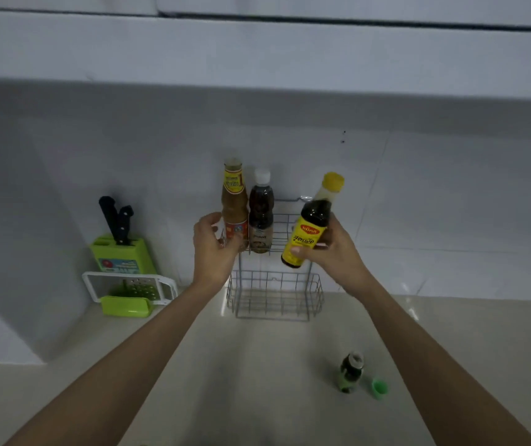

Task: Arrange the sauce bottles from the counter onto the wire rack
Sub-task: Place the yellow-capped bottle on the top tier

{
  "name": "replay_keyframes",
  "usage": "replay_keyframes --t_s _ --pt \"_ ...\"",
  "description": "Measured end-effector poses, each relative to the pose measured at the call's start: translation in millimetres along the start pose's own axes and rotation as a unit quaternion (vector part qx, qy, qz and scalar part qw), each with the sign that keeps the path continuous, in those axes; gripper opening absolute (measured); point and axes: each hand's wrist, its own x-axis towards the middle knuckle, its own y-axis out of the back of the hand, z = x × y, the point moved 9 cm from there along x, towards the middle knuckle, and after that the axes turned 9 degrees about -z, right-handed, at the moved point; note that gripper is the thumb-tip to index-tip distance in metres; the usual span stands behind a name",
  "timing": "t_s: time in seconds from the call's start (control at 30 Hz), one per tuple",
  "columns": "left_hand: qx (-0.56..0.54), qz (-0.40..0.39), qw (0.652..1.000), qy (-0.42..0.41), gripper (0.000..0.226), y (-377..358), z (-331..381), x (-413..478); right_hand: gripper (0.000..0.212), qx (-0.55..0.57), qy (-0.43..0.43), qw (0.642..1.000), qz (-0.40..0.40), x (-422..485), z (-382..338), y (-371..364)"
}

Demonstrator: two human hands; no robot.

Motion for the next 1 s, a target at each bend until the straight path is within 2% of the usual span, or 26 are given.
replay_keyframes --t_s 0.1,0.2,0.27,0.4,0.53,0.73,0.83,0.87,0.93,1.0 --pt "-0.007 -0.036 0.998 0.043 0.081 -4 -1 13 0.062 -0.041 0.027 0.996 0.076 28 -19 8" --pt "-0.014 -0.098 0.99 0.096 0.09 -16 -3 13 0.05 -0.078 0.047 0.99 0.107 48 -20 6" --pt "-0.013 -0.128 0.985 0.113 0.086 -22 -4 10 0.047 -0.1 0.034 0.991 0.085 60 -13 1" --pt "-0.011 -0.143 0.986 0.081 0.065 -26 -3 7 0.056 -0.112 -0.003 0.994 -0.003 80 7 -12" --pt "0.004 -0.15 0.986 0.07 0.068 -24 -5 8 0.056 -0.168 -0.042 0.984 -0.042 87 30 -18" --pt "0.031 -0.173 0.983 0.05 0.071 -23 -10 10 0.048 -0.21 -0.058 0.975 -0.032 84 42 -22" --pt "0.061 -0.21 0.974 0.06 0.078 -26 -11 7 0.063 -0.202 -0.061 0.977 -0.042 76 41 -32" --pt "0.078 -0.216 0.971 0.064 0.081 -24 -13 5 0.069 -0.192 -0.054 0.98 -0.027 72 37 -33" --pt "0.102 -0.215 0.97 0.061 0.076 -14 -20 0 0.072 -0.183 -0.028 0.981 0.059 58 29 -28" --pt "0.079 -0.214 0.972 0.051 0.056 4 -31 -11 0.061 -0.215 0.031 0.965 0.147 34 18 -27"
